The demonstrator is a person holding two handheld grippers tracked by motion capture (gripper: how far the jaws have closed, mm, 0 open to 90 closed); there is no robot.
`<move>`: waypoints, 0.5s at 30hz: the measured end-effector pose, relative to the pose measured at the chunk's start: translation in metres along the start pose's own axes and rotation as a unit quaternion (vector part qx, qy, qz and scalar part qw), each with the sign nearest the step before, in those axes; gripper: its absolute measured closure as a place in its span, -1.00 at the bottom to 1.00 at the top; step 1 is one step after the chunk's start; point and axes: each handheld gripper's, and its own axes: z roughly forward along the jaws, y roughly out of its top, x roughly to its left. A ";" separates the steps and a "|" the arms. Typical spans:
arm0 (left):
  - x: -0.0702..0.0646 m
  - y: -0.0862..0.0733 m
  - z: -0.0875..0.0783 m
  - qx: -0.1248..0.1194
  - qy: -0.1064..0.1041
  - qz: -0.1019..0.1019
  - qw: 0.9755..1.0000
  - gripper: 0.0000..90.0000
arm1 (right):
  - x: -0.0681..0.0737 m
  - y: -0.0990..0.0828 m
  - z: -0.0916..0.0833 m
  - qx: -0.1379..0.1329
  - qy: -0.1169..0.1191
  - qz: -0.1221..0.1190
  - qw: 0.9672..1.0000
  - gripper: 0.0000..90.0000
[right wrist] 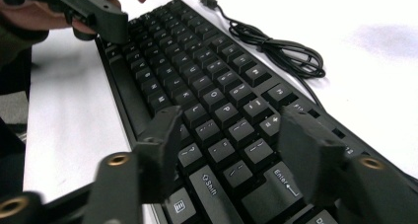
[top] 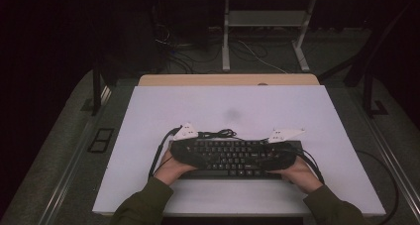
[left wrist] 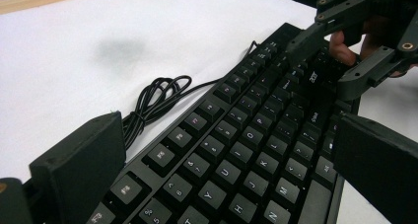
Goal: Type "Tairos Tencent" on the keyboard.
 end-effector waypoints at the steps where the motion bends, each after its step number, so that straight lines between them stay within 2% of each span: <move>1: 0.000 0.000 0.000 -0.001 0.000 -0.002 1.000 -1.00 | 0.000 0.000 0.000 0.003 0.002 -0.002 1.000 0.06; 7: 0.000 -0.001 0.000 -0.001 -0.002 -0.007 1.000 -1.00 | 0.003 -0.002 0.002 0.017 0.001 -0.018 1.000 0.39; 9: 0.000 -0.001 0.000 0.000 -0.002 -0.006 1.000 -1.00 | 0.004 -0.002 0.002 0.025 0.001 -0.019 1.000 0.58; 10: 0.000 -0.001 0.000 0.000 -0.002 -0.005 1.000 -1.00 | 0.004 -0.002 0.002 0.025 0.001 -0.019 1.000 0.58; 15: 0.000 -0.001 0.001 0.002 -0.004 -0.005 1.000 -1.00 | 0.003 -0.005 0.004 0.039 0.007 -0.024 0.999 0.85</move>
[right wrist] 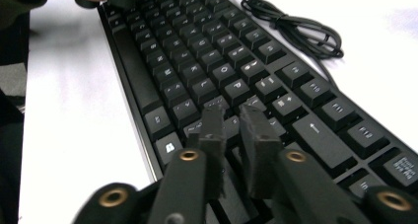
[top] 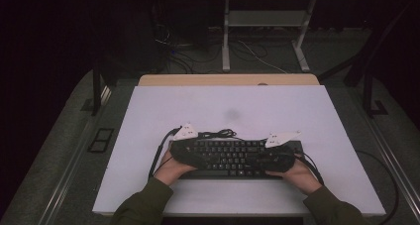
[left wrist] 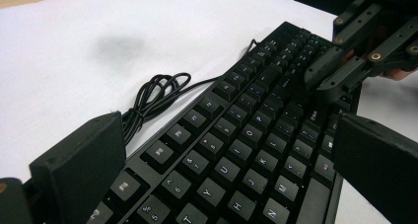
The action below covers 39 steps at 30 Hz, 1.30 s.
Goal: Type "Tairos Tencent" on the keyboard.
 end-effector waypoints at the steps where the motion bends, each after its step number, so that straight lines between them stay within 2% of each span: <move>1: 0.000 0.000 0.000 0.000 0.000 0.000 1.000 -1.00 | 0.000 0.000 0.000 0.004 0.001 0.000 1.000 0.88; 5: 0.000 0.000 0.001 0.001 -0.001 -0.001 1.000 -1.00 | 0.000 -0.001 0.001 0.014 0.007 -0.006 1.000 0.99; 20: 0.000 0.000 0.002 0.004 -0.001 0.001 1.000 -1.00 | 0.001 -0.003 0.006 0.040 0.010 -0.021 0.999 0.99; 39: -0.001 0.000 0.002 0.011 0.002 0.001 1.000 -0.98 | 0.002 -0.004 0.008 0.047 0.007 -0.024 0.999 0.99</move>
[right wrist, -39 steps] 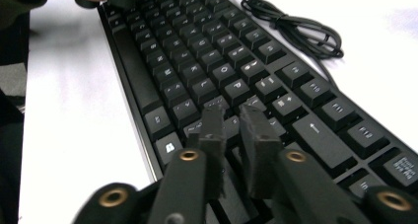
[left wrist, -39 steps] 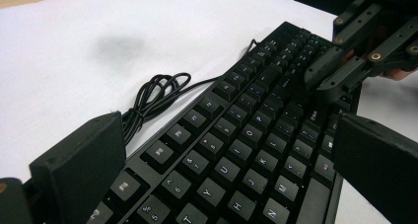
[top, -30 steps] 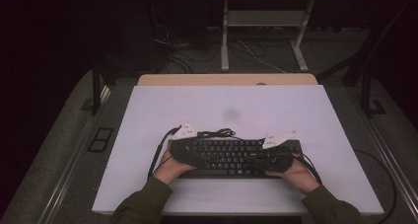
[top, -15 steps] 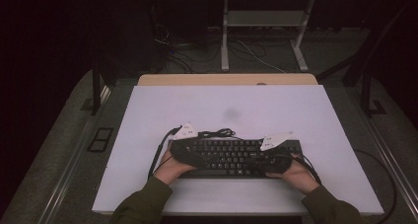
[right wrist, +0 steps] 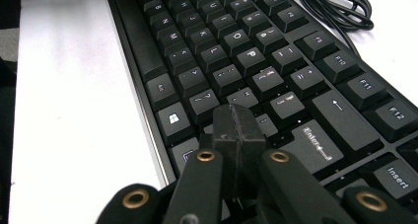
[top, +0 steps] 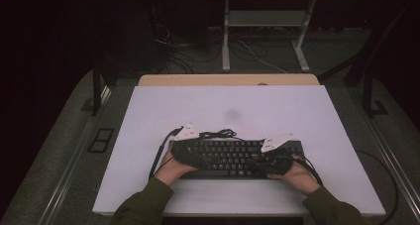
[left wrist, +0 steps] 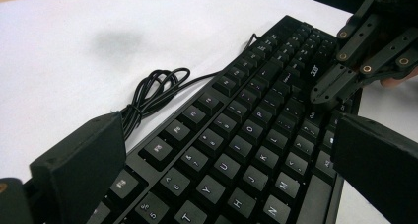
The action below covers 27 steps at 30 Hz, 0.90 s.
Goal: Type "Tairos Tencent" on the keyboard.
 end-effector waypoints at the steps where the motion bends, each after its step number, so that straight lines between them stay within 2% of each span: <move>1: 0.000 0.000 0.000 0.001 0.001 -0.001 1.000 -0.96 | 0.000 0.000 0.000 0.000 0.000 0.000 1.000 0.99; 15: 0.002 -0.001 0.001 0.017 0.009 -0.006 1.000 -0.57 | 0.000 0.000 0.000 0.000 0.000 0.001 1.000 0.99; 18: 0.003 -0.001 0.001 0.023 0.011 -0.008 1.000 -0.42 | 0.000 0.000 0.000 0.000 0.000 0.001 1.000 0.99; 27: 0.006 -0.003 0.002 0.042 0.008 -0.020 0.999 0.18 | 0.000 0.000 0.000 0.001 -0.001 0.001 1.000 0.99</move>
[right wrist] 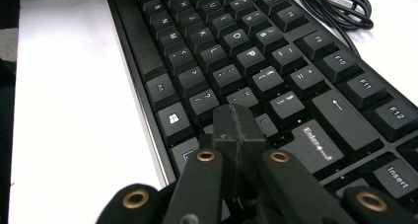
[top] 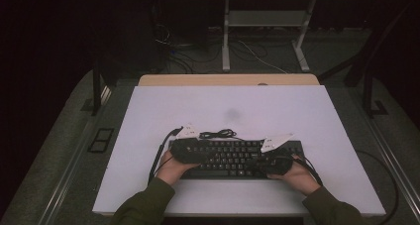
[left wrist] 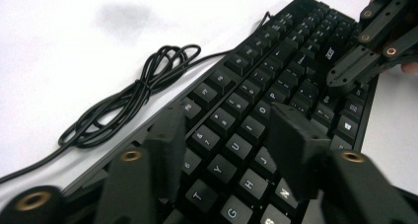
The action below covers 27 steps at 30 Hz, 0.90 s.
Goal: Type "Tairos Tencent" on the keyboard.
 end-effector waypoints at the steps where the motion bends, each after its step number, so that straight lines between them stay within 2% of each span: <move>1: 0.000 0.000 0.000 0.003 0.000 -0.002 1.000 0.25 | 0.000 0.000 0.000 0.000 0.000 0.000 1.000 0.99; 10: 0.002 -0.001 0.000 0.024 0.008 -0.002 1.000 0.75 | 0.000 0.000 0.000 0.000 -0.001 0.000 1.000 0.99; 15: 0.004 -0.002 -0.001 0.044 0.010 0.001 0.999 0.97 | 0.000 0.000 0.000 0.000 0.000 0.000 1.000 0.99; 21: 0.006 -0.004 -0.002 0.064 0.019 0.005 0.998 0.98 | 0.000 0.000 0.000 0.000 -0.001 -0.001 1.000 0.99; 27: 0.007 -0.004 -0.002 0.063 0.020 0.002 0.998 0.98 | 0.000 0.000 0.000 0.000 0.000 0.000 1.000 0.99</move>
